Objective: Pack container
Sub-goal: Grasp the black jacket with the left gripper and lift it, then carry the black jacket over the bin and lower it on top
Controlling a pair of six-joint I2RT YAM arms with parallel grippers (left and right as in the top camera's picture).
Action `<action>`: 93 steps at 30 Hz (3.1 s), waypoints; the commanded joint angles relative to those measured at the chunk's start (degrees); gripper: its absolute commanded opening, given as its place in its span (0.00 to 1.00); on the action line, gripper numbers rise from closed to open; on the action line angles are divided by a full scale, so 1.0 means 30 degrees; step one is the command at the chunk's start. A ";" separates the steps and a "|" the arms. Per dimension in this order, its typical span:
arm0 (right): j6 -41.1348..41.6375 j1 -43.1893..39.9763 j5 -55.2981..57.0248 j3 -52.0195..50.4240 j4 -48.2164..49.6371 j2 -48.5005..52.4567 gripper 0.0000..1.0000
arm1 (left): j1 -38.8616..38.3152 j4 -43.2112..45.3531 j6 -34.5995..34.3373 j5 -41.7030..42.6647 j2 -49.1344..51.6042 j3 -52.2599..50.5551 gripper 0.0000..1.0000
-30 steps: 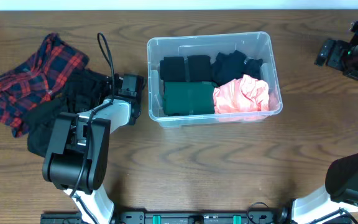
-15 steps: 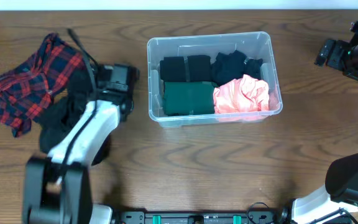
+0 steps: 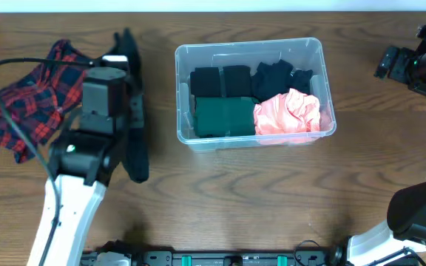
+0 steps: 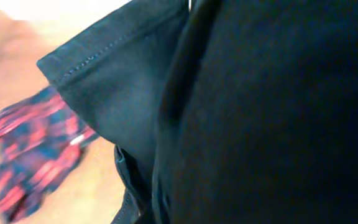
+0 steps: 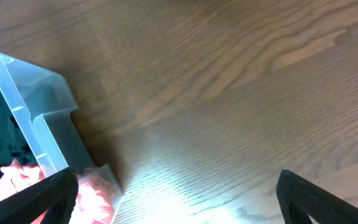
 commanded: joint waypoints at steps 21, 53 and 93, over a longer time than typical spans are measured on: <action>0.0204 -0.0087 0.0066 0.0124 -0.0036 -0.0182 0.99 | -0.5238 0.5661 0.5821 0.1355 -0.0882 0.3636 0.06; 0.0204 -0.0087 0.0066 0.0124 -0.0036 -0.0182 0.99 | -1.1679 1.1613 0.6120 -1.3187 0.7766 0.3585 0.06; 0.0204 -0.0087 0.0066 0.0124 -0.0036 -0.0182 0.99 | -1.2721 0.6630 -0.1122 -0.3803 0.8029 0.3563 0.24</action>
